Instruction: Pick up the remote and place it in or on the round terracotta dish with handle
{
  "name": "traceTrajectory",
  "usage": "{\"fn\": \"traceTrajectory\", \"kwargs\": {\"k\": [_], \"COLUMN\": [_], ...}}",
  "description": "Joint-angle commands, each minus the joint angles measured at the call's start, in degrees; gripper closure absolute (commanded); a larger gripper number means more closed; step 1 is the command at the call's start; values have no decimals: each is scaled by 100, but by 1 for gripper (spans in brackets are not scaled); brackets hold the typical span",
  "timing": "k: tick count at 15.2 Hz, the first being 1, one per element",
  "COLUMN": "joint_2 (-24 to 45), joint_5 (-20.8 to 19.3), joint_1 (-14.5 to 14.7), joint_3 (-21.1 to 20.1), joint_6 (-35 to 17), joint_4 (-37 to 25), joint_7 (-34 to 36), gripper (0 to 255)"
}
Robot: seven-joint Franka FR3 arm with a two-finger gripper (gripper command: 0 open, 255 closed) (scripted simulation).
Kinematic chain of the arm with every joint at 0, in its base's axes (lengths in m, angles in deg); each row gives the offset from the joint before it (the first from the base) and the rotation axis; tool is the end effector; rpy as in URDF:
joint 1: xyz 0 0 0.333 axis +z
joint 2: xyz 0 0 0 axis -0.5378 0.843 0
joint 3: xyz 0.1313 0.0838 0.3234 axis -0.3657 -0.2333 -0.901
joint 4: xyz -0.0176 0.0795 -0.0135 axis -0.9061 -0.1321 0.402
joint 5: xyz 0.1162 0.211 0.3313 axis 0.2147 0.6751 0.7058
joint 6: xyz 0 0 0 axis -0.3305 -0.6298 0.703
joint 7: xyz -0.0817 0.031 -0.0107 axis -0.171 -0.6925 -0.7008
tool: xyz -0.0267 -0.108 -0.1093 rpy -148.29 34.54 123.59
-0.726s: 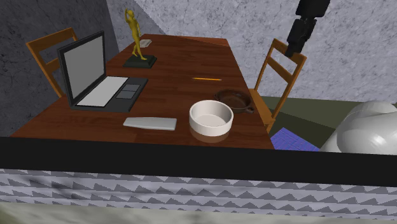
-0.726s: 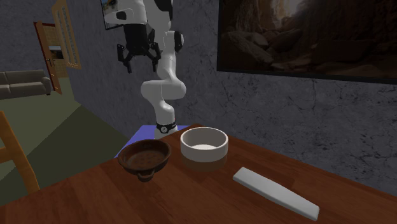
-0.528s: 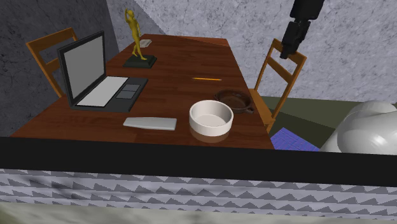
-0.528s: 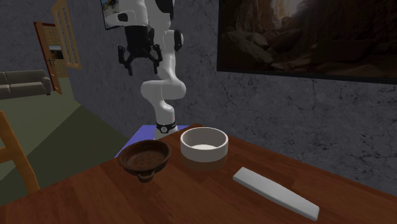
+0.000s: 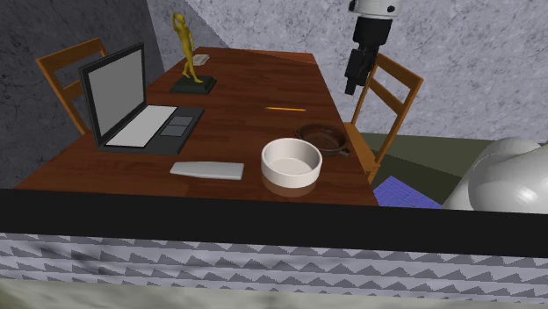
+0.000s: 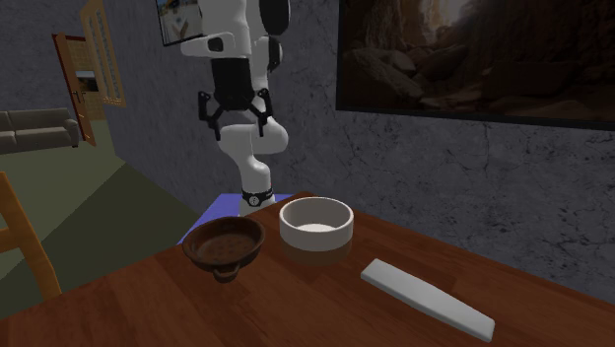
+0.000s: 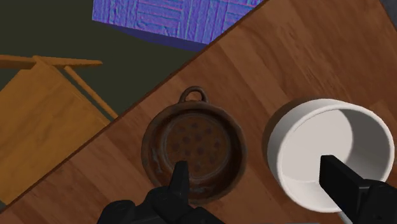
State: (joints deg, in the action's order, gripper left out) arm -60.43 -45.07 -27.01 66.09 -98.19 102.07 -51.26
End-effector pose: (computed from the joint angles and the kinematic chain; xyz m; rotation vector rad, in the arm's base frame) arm 0.3522 0.0558 0.5526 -3.0764 -0.4073 0.0317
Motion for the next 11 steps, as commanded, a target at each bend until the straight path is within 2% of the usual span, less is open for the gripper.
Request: {"fn": "traceTrajectory", "kwargs": {"k": [1,11], "joint_2": [355,2114], "joint_5": [47,37], "joint_1": [102,511], "joint_3": [-125,-699], "joint_6": [-289,-1348], "joint_4": [-82,-828], "joint_7": [-7,-36], "gripper": [0,0]}}
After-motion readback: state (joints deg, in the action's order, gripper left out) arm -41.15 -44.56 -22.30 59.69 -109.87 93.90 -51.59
